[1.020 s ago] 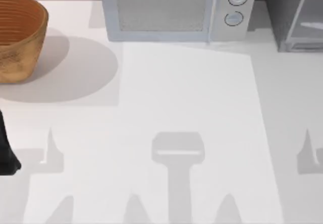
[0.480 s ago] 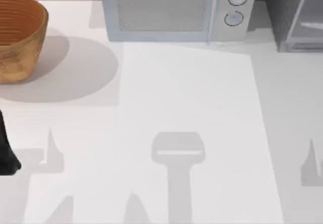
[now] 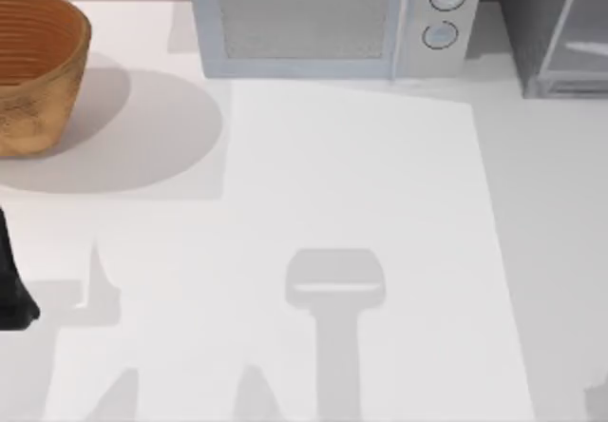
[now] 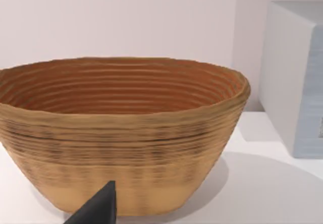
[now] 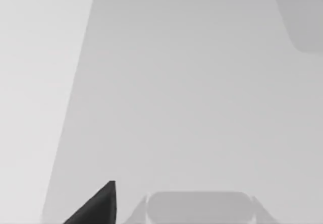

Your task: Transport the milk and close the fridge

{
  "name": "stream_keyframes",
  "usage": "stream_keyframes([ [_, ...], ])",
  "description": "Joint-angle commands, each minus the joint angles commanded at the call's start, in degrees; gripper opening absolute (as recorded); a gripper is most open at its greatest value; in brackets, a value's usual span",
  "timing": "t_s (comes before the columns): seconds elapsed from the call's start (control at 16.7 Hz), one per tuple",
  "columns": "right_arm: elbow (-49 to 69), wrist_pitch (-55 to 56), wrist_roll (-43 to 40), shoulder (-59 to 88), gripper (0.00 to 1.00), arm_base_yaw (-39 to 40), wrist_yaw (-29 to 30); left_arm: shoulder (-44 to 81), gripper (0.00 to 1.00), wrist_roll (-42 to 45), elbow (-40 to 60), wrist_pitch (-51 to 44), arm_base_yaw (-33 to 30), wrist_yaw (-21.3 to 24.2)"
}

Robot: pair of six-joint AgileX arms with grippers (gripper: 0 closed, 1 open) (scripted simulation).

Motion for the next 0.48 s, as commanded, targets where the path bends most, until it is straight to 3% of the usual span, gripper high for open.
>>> stream_keyframes([
  [0.24, 5.3, -12.0, 0.0, -6.5, 1.00, 0.0, 0.1, 0.0, 1.00, 0.0, 0.0, 0.0, 0.0, 0.0],
  [0.48, 6.5, -14.5, 0.0, -8.0, 1.00, 0.0, 0.1, 0.0, 1.00, 0.0, 0.0, 0.0, 0.0, 0.0],
])
